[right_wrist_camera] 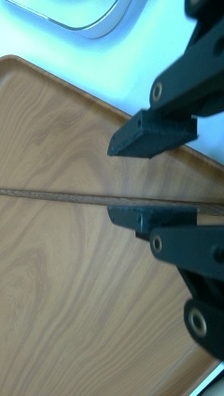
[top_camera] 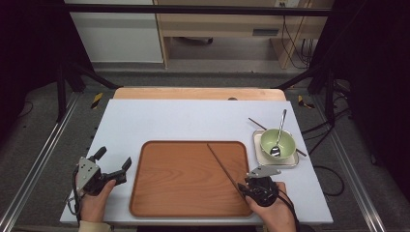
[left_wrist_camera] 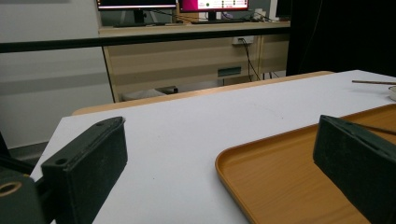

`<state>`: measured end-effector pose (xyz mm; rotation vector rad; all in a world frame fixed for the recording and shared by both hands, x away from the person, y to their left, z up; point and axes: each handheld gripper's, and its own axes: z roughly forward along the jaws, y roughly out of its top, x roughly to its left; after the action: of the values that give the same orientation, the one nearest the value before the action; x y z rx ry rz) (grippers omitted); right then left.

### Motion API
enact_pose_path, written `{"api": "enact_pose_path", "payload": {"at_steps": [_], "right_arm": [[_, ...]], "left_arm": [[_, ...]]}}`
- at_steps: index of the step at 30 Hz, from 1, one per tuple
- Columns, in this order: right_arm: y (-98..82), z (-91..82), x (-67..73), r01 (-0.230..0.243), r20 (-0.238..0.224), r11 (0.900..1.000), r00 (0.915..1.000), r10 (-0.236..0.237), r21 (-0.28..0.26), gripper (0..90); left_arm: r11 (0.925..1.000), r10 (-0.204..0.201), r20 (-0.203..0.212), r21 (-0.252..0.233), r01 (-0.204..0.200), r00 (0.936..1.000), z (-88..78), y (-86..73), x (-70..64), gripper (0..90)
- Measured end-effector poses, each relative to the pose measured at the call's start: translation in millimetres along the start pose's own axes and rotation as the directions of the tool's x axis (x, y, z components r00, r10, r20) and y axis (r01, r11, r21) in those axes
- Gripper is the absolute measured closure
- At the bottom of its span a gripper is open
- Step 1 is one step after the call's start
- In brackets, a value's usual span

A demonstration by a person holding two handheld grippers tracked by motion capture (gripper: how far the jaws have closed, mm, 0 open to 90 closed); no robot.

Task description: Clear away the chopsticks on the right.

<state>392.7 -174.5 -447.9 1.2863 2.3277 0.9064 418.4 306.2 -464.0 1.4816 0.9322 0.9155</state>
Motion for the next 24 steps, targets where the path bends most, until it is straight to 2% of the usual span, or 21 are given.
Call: {"api": "enact_pose_path", "payload": {"at_steps": [6, 7, 8, 13, 15, 16, 17, 18, 21, 22, 24], "right_arm": [[0.5, -3.3, -1.8, 0.0, 0.005, 0.999, 1.0, 0.0, -0.043, 51.1], [0.7, -4.6, -2.9, 0.012, 0.011, 0.998, 0.9999, -0.012, -0.061, 46.4], [0.7, -4.6, -2.9, 0.012, 0.011, 0.998, 0.9999, -0.012, -0.061, 46.4], [5.0, -13.1, -8.0, 0.023, 0.044, 0.994, 0.9989, -0.019, -0.11, 32.1], [7.6, -17.4, -12.6, 0.035, 0.058, 0.991, 0.9979, -0.027, -0.132, 27.1], [10.0, -20.3, -14.6, 0.017, 0.064, 0.99, 0.9979, -0.008, -0.137, 24.3], [11.3, -22.3, -17.6, 0.033, 0.07, 0.989, 0.9973, -0.023, -0.145, 23.4], [15.9, -28.7, -23.0, 0.016, 0.068, 0.986, 0.9977, -0.004, -0.167, 20.2], [22.0, -36.4, -30.2, 0.031, 0.081, 0.984, 0.9965, -0.017, -0.177, 17.8], [28.0, -46.4, -39.2, 0.047, 0.099, 0.981, 0.9947, -0.029, -0.188, 16.4], [30.9, -52.6, -44.1, 0.044, 0.098, 0.981, 0.9949, -0.026, -0.188, 15.9]], "left_arm": [[1.0, 0.002, 0.0, 0.004, -0.002, 1.0, 0.1, -0.3, -0.1, 2.4], [1.0, 0.002, 0.0, 0.004, -0.002, 1.0, -0.2, 0.0, -0.2, 2.4], [1.0, 0.003, 0.0, 0.003, -0.003, 1.0, -0.6, 0.1, -0.3, 2.4], [1.0, 0.004, -0.003, 0.009, -0.004, 1.0, -0.5, -0.4, -0.1, 2.3], [0.9999, 0.005, -0.004, 0.01, -0.005, 1.0, -0.6, -0.4, -0.1, 2.4], [0.9999, 0.006, -0.005, 0.011, -0.006, 1.0, -0.6, -0.5, -0.2, 2.4], [0.9999, 0.009, -0.005, 0.012, -0.009, 0.9999, -0.8, -0.5, -0.4, 2.4], [0.9999, 0.008, -0.008, 0.009, -0.008, 0.9999, -0.7, -0.6, -0.8, 2.4], [0.9999, 0.014, -0.006, 0.008, -0.014, 0.9999, -1.2, -0.2, -2.0, 2.4], [0.9999, 0.013, -0.005, 0.008, -0.013, 0.9999, -1.2, 0.0, -2.5, 2.4], [0.9999, 0.015, -0.006, 0.006, -0.015, 0.9999, -1.2, 0.0, -3.2, 2.4]]}}
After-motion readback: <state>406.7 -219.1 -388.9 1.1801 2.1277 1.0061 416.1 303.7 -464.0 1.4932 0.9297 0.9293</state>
